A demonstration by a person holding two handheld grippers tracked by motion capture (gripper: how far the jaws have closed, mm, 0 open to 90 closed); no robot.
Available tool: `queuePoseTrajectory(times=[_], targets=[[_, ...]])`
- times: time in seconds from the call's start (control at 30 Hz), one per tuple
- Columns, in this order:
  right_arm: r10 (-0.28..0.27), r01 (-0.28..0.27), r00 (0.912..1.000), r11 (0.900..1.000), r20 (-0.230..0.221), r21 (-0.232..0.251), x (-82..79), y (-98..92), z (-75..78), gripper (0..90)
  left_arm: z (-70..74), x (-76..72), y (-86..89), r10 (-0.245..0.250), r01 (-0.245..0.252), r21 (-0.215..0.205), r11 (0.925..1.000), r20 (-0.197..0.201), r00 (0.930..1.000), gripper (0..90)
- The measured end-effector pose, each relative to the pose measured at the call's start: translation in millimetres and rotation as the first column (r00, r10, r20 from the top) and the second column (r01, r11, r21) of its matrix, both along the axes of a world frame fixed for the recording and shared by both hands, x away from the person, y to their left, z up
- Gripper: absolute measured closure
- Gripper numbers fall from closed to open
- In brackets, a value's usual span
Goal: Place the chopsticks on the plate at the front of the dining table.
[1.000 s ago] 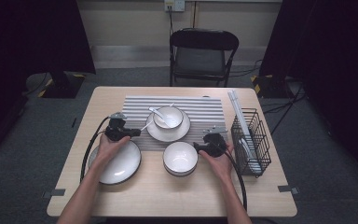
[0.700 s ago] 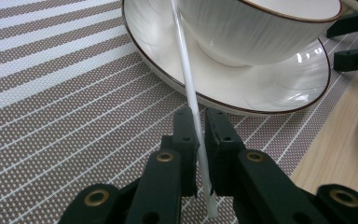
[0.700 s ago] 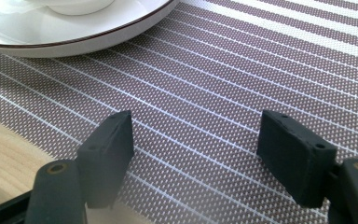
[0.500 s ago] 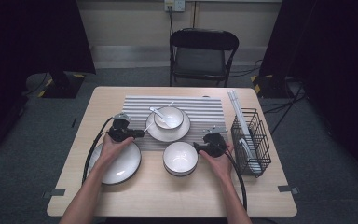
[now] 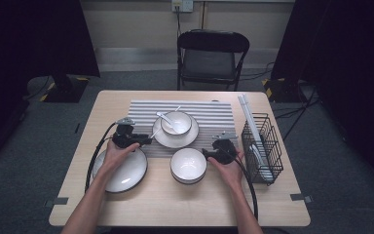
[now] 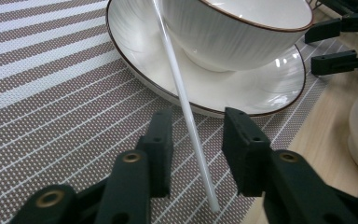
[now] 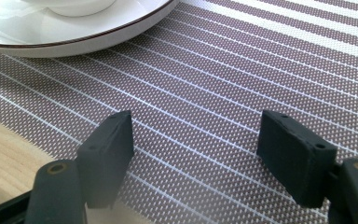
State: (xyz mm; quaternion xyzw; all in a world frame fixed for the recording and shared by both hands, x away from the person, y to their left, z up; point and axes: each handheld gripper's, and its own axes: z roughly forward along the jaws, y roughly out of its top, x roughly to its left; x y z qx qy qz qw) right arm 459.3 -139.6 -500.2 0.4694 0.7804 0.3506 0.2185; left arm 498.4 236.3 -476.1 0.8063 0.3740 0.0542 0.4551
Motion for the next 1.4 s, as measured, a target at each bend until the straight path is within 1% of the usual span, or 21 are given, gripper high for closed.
queuePoseTrajectory(times=[0.2, 0.4, 0.5, 0.6, 0.7, 0.77, 0.8, 0.87, 0.9, 0.93, 0.97, 1.07, 1.1, 1.13, 1.17, 1.2, 1.23, 1.3, 1.33, 1.37, 1.4], targets=[[-0.001, 0.001, 1.0000, 1.000, -0.001, 0.000, -0.1, 0.1, 0.0, 26.5, 7.2, -4.2, 6.5, 0.013, -0.013, 0.000, 0.9999, 0.024, 0.9996, 44.2], [-0.002, 0.002, 1.0000, 1.000, -0.001, -0.001, 0.0, 0.2, 0.0, 26.2, 13.4, -10.3, 14.2, 0.011, -0.011, -0.009, 0.9999, 0.015, 0.9998, 40.1], [-0.005, 0.005, 1.0000, 1.000, 0.001, 0.000, 0.0, 0.5, -0.2, 26.0, 14.8, -15.5, 17.1, 0.040, -0.040, 0.009, 0.9992, 0.040, 0.9984, 35.8], [-0.009, 0.009, 1.0000, 1.000, 0.000, -0.001, -0.3, 0.7, -0.1, 26.0, 11.9, -20.8, 20.9, 0.055, -0.056, 0.034, 0.9979, 0.040, 0.9977, 32.5], [-0.011, 0.011, 0.9999, 1.000, -0.007, -0.007, 0.0, 1.2, 0.8, 26.1, 11.6, -22.7, 22.0, 0.060, -0.061, 0.031, 0.9977, 0.032, 0.9977, 29.3], [-0.005, 0.005, 0.9995, 1.000, -0.030, -0.010, 1.7, 2.8, 4.8, 26.7, 13.8, -27.9, 21.3, 0.057, -0.061, 0.054, 0.9966, 0.073, 0.9957, 28.1], [-0.004, 0.004, 0.9996, 1.000, -0.029, -0.006, 1.9, 3.2, 6.3, 27.1, 14.9, -29.1, 22.4, 0.057, -0.062, 0.071, 0.9955, 0.074, 0.9956, 26.5], [-0.002, 0.001, 0.9998, 1.000, -0.022, -0.005, 2.0, 3.8, 8.6, 28.0, 14.6, -30.1, 23.5, 0.058, -0.063, 0.055, 0.9965, 0.074, 0.9955, 24.5], [-0.004, 0.004, 1.0000, 1.000, 0.001, 0.009, 1.1, 4.8, 14.5, 29.3, 14.0, -31.7, 24.8, 0.061, -0.064, 0.044, 0.9970, 0.074, 0.9954, 23.5], [-0.004, 0.004, 1.0000, 1.000, 0.001, 0.009, 1.1, 4.8, 14.5, 29.3, 13.4, -32.9, 26.2, 0.060, -0.064, 0.049, 0.9967, 0.079, 0.9950, 23.5], [-0.001, 0.001, 0.9999, 1.000, 0.014, 0.014, -0.3, 6.7, 22.3, 29.4, 13.2, -33.6, 27.4, 0.065, -0.070, 0.059, 0.9958, 0.082, 0.9945, 21.9], [0.009, -0.009, 0.9999, 1.000, 0.013, 0.027, 1.1, 7.9, 28.7, 29.6, 12.9, -33.9, 28.6, 0.069, -0.073, 0.045, 0.9963, 0.080, 0.9943, 20.0], [0.010, -0.011, 0.9995, 0.999, 0.031, 0.034, 2.0, 10.3, 38.0, 30.1, 13.1, -34.8, 28.0, 0.048, -0.053, 0.056, 0.9970, 0.087, 0.9950, 18.5], [0.010, -0.011, 0.9995, 0.999, 0.031, 0.034, 2.0, 10.3, 38.0, 30.1, 13.1, -34.8, 28.0, 0.048, -0.053, 0.056, 0.9970, 0.087, 0.9950, 17.6], [0.020, -0.023, 0.9987, 0.999, 0.047, 0.049, 3.3, 11.9, 48.0, 30.6, 13.6, -35.8, 26.6, 0.045, -0.051, 0.066, 0.9965, 0.096, 0.9943, 17.6], [0.020, -0.023, 0.9987, 0.999, 0.047, 0.049, 3.3, 11.9, 48.0, 30.6, 13.6, -35.8, 26.6, 0.045, -0.051, 0.066, 0.9965, 0.096, 0.9943, 17.5], [0.024, -0.027, 0.9974, 0.998, 0.068, 0.054, 3.8, 12.8, 59.5, 31.2, 14.5, -35.3, 27.9, 0.050, -0.055, 0.043, 0.9976, 0.096, 0.9941, 17.0], [0.026, -0.031, 0.9966, 0.998, 0.079, 0.063, 5.3, 12.2, 68.6, 31.6, 15.0, -35.5, 28.1, 0.054, -0.057, 0.032, 0.9979, 0.098, 0.9937, 16.9], [0.026, -0.031, 0.9966, 0.998, 0.079, 0.063, 5.3, 12.2, 68.6, 31.6, 15.5, -35.8, 28.4, 0.050, -0.054, 0.037, 0.9978, 0.102, 0.9935, 16.9], [0.030, -0.036, 0.9952, 0.997, 0.094, 0.072, 6.9, 10.7, 81.1, 31.4, 15.6, -36.5, 28.2, 0.054, -0.058, 0.042, 0.9974, 0.102, 0.9933, 16.4], [0.030, -0.036, 0.9952, 0.997, 0.094, 0.072, 6.9, 10.7, 81.1, 31.4, 15.6, -36.5, 28.2, 0.054, -0.058, 0.042, 0.9974, 0.102, 0.9933, 16.5]])
